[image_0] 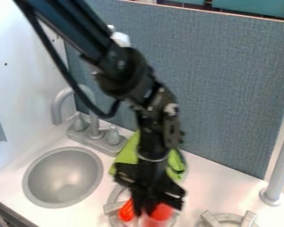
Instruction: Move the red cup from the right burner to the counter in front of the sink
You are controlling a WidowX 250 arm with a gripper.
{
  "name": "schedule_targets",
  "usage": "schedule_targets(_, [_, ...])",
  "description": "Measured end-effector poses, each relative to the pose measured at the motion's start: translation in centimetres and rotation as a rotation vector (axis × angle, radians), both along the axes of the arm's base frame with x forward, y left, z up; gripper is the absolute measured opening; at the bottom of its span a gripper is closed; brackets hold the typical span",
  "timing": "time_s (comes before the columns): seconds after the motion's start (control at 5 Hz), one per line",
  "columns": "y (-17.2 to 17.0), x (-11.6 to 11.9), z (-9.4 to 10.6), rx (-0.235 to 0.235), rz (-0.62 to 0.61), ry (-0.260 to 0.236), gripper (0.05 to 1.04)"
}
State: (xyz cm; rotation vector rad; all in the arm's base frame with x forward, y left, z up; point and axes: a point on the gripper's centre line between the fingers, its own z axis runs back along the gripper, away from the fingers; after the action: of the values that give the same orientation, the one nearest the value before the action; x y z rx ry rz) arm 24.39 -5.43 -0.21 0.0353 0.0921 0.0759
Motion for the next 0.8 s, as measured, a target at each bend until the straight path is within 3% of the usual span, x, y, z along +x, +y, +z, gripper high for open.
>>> schedule_targets(0.4, [5.9, -1.3, -1.0, -0.032, 0.143, 0.015, 0.104])
schedule_targets(0.6, [8.4, -2.2, -2.7, -0.002, 0.158, 0.047, 0.104])
schedule_targets(0.8, [10.7, -3.0, -4.1, 0.051, 0.161, 0.015, 0.104])
